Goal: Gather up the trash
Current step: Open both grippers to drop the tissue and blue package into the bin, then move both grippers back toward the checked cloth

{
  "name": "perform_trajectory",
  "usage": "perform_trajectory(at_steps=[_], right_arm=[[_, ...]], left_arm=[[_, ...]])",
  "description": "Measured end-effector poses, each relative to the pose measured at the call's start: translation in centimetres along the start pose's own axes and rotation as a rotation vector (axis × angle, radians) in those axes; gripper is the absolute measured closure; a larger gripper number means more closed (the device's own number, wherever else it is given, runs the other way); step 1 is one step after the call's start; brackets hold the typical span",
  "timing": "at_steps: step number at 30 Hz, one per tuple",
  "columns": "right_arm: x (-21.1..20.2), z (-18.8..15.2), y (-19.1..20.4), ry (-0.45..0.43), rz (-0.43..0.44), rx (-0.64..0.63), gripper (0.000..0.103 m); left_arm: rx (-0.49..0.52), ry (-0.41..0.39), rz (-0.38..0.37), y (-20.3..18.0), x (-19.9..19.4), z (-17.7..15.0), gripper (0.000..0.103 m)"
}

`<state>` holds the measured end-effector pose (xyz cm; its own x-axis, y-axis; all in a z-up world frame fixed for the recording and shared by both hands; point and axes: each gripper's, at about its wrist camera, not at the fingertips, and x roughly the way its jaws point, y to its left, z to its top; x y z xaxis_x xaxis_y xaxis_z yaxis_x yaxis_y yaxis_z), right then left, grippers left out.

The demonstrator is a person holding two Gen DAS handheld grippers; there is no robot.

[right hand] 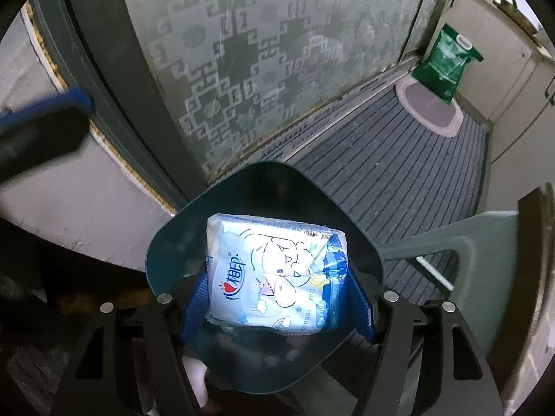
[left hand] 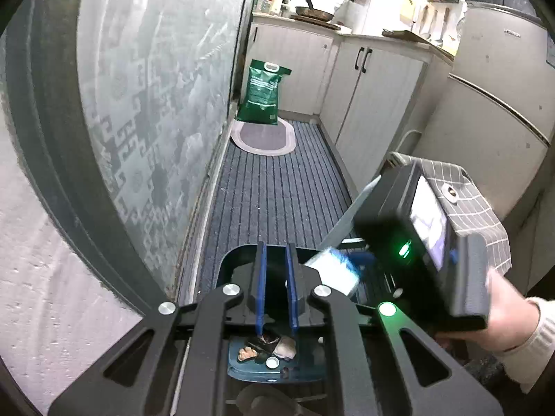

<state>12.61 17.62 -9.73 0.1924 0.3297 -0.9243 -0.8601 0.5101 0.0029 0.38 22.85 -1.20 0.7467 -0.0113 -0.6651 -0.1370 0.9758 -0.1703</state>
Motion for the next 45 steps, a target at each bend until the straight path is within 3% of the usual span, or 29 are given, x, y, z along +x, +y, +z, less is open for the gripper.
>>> perform_trajectory(at_steps=[8, 10, 12, 18, 27, 29, 31, 38, 45], right_arm=[[2.5, -1.4, 0.4, 0.072, -0.002, -0.008, 0.032], [2.8, -1.7, 0.3, 0.081, -0.006, -0.010, 0.030], [3.1, -2.1, 0.1, 0.093, -0.007, -0.007, 0.022], [2.9, -2.6, 0.0, 0.095, 0.000, -0.014, 0.020], [-1.6, -2.1, 0.4, -0.027, 0.049, -0.024, 0.020], [-3.0, -2.0, 0.3, -0.060, 0.050, -0.027, 0.020], [-4.2, -2.0, 0.0, -0.092, 0.053, -0.023, 0.020], [-8.2, -2.2, -1.7, -0.181, 0.053, -0.003, 0.041], [-11.3, -3.1, -5.0, -0.247, 0.028, 0.037, 0.049]], left_arm=[[-0.001, -0.051, -0.002, -0.5, -1.9, 0.7, 0.091], [0.001, -0.056, 0.000, -0.6, -2.1, 0.8, 0.091], [-0.001, -0.061, 0.000, -0.6, -2.3, 0.9, 0.091], [-0.004, -0.084, -0.005, -1.0, -2.9, 1.6, 0.091], [-0.006, -0.131, 0.001, -1.9, -4.2, 2.8, 0.090], [-0.008, -0.139, 0.002, -2.1, -4.4, 3.0, 0.087], [-0.010, -0.148, -0.002, -2.4, -4.5, 3.3, 0.079], [-0.013, -0.170, -0.012, -3.7, -4.6, 4.1, 0.070], [0.007, -0.170, -0.033, -6.1, -3.8, 4.7, 0.066]])
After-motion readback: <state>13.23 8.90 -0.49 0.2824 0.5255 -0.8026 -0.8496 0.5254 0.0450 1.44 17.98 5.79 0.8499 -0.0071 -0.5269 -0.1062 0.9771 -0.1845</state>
